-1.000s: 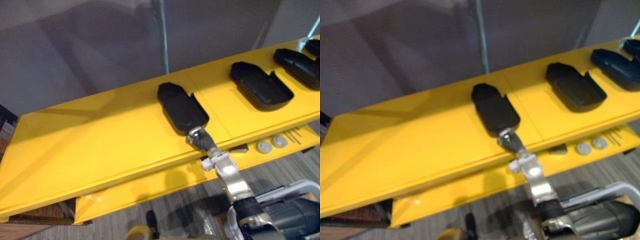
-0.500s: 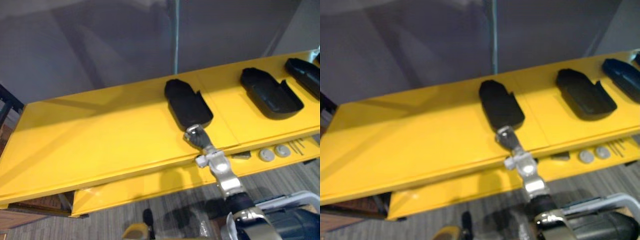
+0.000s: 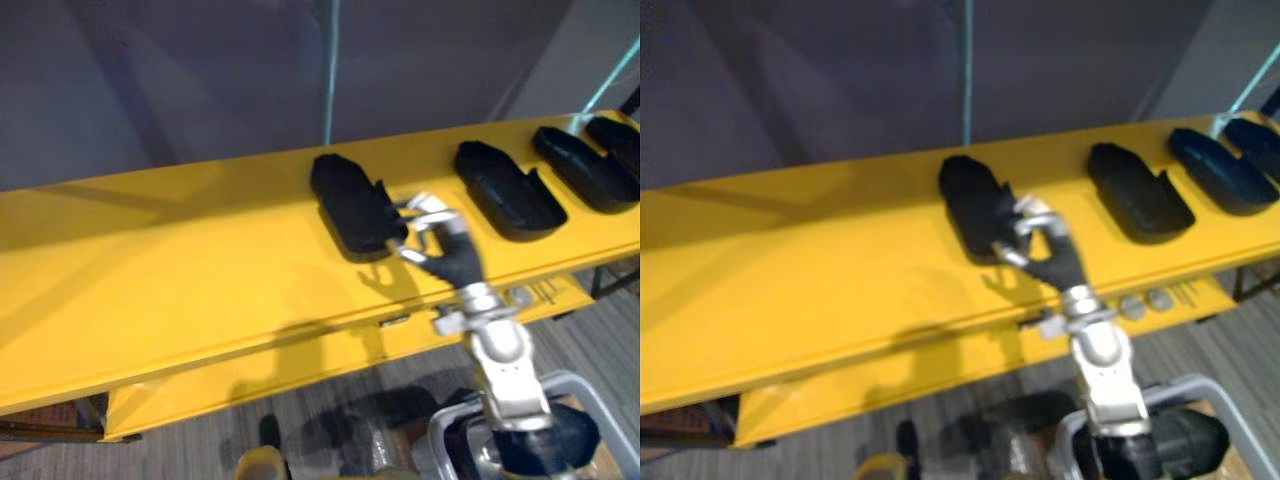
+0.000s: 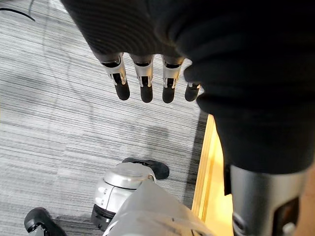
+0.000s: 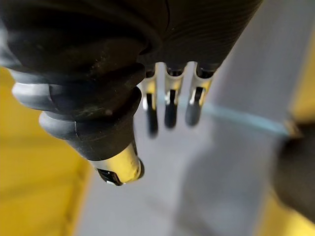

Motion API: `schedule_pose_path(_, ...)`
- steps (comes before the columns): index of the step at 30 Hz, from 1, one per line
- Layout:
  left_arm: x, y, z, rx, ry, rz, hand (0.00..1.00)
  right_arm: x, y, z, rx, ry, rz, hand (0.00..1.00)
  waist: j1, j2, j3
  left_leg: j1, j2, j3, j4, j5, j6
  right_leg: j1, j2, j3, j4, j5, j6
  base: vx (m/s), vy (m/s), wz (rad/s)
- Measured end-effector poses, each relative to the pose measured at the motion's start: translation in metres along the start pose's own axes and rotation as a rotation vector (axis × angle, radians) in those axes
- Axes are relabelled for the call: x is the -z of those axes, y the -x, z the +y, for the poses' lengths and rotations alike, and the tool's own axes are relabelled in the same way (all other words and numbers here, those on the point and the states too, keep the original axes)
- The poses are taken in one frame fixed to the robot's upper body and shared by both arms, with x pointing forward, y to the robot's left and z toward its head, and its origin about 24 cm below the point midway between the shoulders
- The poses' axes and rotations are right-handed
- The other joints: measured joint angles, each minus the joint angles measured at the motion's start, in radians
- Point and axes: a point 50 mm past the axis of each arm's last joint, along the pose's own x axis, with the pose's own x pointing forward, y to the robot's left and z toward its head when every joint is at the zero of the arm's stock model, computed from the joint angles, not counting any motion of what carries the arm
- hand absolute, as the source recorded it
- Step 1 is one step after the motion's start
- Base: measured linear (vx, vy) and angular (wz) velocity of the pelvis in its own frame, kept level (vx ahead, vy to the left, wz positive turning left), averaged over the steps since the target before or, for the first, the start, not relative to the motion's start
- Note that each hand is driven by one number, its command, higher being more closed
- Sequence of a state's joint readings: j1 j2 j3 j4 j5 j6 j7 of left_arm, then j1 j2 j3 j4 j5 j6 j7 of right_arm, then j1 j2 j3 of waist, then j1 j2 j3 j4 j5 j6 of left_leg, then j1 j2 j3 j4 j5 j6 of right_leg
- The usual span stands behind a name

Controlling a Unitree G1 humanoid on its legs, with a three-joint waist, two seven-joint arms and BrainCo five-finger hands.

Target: Walk over and take plastic housings, then place them on the shelf

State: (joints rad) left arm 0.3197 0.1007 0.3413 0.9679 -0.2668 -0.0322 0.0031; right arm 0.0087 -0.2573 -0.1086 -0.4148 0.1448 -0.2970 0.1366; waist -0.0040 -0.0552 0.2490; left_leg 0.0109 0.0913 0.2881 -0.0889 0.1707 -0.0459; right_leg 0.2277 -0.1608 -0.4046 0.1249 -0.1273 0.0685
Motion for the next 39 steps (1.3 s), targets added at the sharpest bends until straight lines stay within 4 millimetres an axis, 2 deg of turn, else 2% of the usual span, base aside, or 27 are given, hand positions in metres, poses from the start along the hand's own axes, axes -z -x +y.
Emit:
schedule_pose_path(2,0.004,0.001,0.003,0.002,0.007,-0.001,0.0,-0.008,0.009,-0.011,0.029,-0.04,-0.024,0.0,-0.014,0.005,0.003,-0.007,-0.001,0.021,-0.001,-0.008,-0.001,-0.001,0.007,0.003,-0.027,-0.008,0.008,-0.13,-0.003,-0.17)
schedule_pose_path(3,0.006,0.002,0.003,0.005,0.012,0.001,0.0,-0.011,0.014,-0.019,0.051,-0.048,-0.037,0.0,-0.015,0.009,0.006,-0.008,0.0,0.038,-0.001,-0.008,-0.001,-0.001,0.007,0.011,-0.043,-0.013,0.025,-0.16,0.014,-0.17)
schedule_pose_path(4,0.012,0.003,0.001,0.008,0.038,0.013,0.0,-0.015,0.022,-0.035,0.107,-0.033,-0.05,0.0,-0.03,0.025,0.006,-0.011,0.005,0.053,-0.001,-0.008,-0.001,-0.011,0.011,0.019,-0.047,-0.011,0.035,-0.18,0.025,-0.05)
schedule_pose_path(5,0.015,0.004,0.0,0.006,0.056,0.022,0.0,-0.017,0.025,-0.042,0.135,-0.019,-0.051,0.0,-0.039,0.031,0.002,-0.014,0.005,0.056,-0.001,-0.01,-0.003,-0.014,0.011,0.02,-0.046,-0.012,0.036,-0.18,0.062,0.04)
schedule_pose_path(6,0.021,0.005,-0.001,0.006,0.065,0.038,0.0,-0.018,0.031,-0.051,0.179,0.0,-0.051,0.0,-0.05,0.023,-0.001,-0.012,0.006,0.08,0.002,-0.028,-0.013,-0.016,-0.003,0.025,-0.058,-0.01,0.034,-0.06,0.091,-0.14)
schedule_pose_path(7,0.03,0.007,0.0,0.005,0.071,0.067,0.0,-0.019,0.039,-0.061,0.262,0.016,-0.043,0.0,-0.056,0.023,-0.009,-0.011,0.007,0.113,0.061,-0.035,0.015,-0.017,-0.017,0.034,-0.071,0.003,0.027,-0.01,0.081,-0.24)
schedule_pose_path(8,0.035,0.009,0.002,0.004,0.078,0.08,0.0,-0.019,0.042,-0.064,0.29,0.02,-0.039,0.0,-0.062,0.035,-0.014,-0.009,0.013,0.11,0.073,-0.042,0.015,-0.019,-0.008,0.042,-0.072,0.006,0.031,0.05,0.049,-0.22)
schedule_pose_path(10,0.039,0.011,0.006,-0.003,0.1,0.084,0.0,-0.012,0.053,-0.066,0.347,0.011,0.013,0.0,-0.073,0.038,-0.033,-0.01,0.006,0.112,0.039,-0.033,0.009,-0.038,-0.007,0.055,-0.072,0.018,0.04,0.03,0.028,-0.09)
schedule_pose_path(12,0.036,0.01,0.004,0.005,0.097,0.074,0.0,-0.001,0.058,-0.066,0.368,0.018,0.076,0.0,-0.078,0.042,-0.038,-0.007,0.0,0.115,0.005,-0.017,0.019,-0.051,-0.007,0.059,-0.072,0.027,0.048,0.02,0.037,-0.05)
schedule_pose_path(17,0.033,0.009,-0.001,0.032,0.06,0.07,0.0,0.033,0.058,-0.057,0.387,0.012,0.211,0.0,-0.063,0.027,-0.036,0.008,-0.006,0.13,0.001,-0.018,0.021,-0.043,-0.009,0.072,-0.067,0.023,0.048,0.04,0.04,-0.05)
schedule_pose_path(19,0.03,0.007,-0.009,0.062,0.026,0.068,0.0,0.045,0.056,-0.054,0.412,-0.016,0.244,0.0,-0.06,0.036,-0.041,0.008,-0.01,0.129,0.001,-0.019,0.021,-0.043,-0.013,0.071,-0.065,0.022,0.049,0.04,0.034,0.04)
schedule_pose_path(23,0.024,0.005,-0.01,0.065,-0.034,0.051,0.0,0.053,0.06,-0.054,0.45,-0.023,0.286,0.0,-0.063,0.041,-0.044,0.018,-0.014,0.134,0.0,-0.021,0.02,-0.036,-0.017,0.076,-0.066,0.019,0.046,0.05,0.03,-0.04)
schedule_pose_path(27,-0.001,-0.001,-0.017,0.073,-0.227,-0.042,0.0,0.057,0.07,-0.056,0.483,0.006,0.358,0.0,-0.069,0.041,-0.045,0.03,-0.007,0.16,0.0,-0.029,0.012,-0.042,-0.014,0.104,-0.066,0.015,0.039,0.04,0.017,-0.17)
schedule_pose_path(30,-0.019,-0.004,-0.022,0.105,-0.377,-0.114,0.0,0.059,0.079,-0.058,0.495,0.039,0.408,0.0,-0.092,0.041,-0.045,0.04,0.0,0.193,-0.001,-0.035,0.007,-0.058,-0.012,0.139,-0.063,0.015,0.038,0.05,0.02,-0.38)
schedule_pose_path(32,-0.029,-0.005,-0.032,0.158,-0.498,-0.154,0.0,0.056,0.091,-0.07,0.545,0.092,0.443,0.0,-0.12,0.041,-0.057,0.043,0.008,0.246,-0.001,-0.04,0.003,-0.097,-0.011,0.199,-0.057,0.018,0.035,0.06,0.026,-0.66)
schedule_pose_path(34,-0.033,-0.005,-0.042,0.196,-0.531,-0.171,0.0,0.052,0.097,-0.079,0.579,0.122,0.446,0.0,-0.135,0.039,-0.06,0.052,0.018,0.285,0.001,-0.048,-0.007,-0.127,-0.004,0.254,-0.049,0.027,0.032,0.08,0.024,-0.9)
schedule_pose_path(35,-0.036,-0.005,-0.047,0.224,-0.544,-0.179,0.0,0.05,0.104,-0.084,0.596,0.14,0.459,0.0,-0.153,0.032,-0.07,0.061,0.023,0.301,0.007,-0.055,-0.014,-0.145,0.005,0.304,-0.049,0.043,0.036,0.09,0.015,-1.19)
schedule_pose_path(36,-0.038,-0.004,-0.051,0.241,-0.549,-0.189,0.0,0.048,0.107,-0.085,0.601,0.149,0.467,0.0,-0.159,0.026,-0.084,0.054,0.036,0.282,0.039,-0.077,-0.021,-0.172,0.013,0.349,-0.046,0.054,0.038,0.12,-0.02,-1.41)
schedule_pose_path(37,-0.043,-0.004,-0.05,0.246,-0.555,-0.204,0.0,0.047,0.107,-0.086,0.596,0.153,0.463,0.0,-0.162,0.024,-0.082,0.03,0.068,0.226,0.124,-0.132,-0.02,-0.19,0.031,0.4,-0.048,0.072,0.028,0.09,-0.073,-1.73)
schedule_pose_path(39,-0.048,-0.003,-0.055,0.249,-0.524,-0.226,0.0,0.039,0.099,-0.089,0.555,0.161,0.404,0.0,-0.164,0.034,-0.074,-0.043,0.117,0.04,0.339,-0.283,-0.008,-0.221,0.067,0.513,-0.046,0.086,0.032,0.03,-0.059,-1.86)
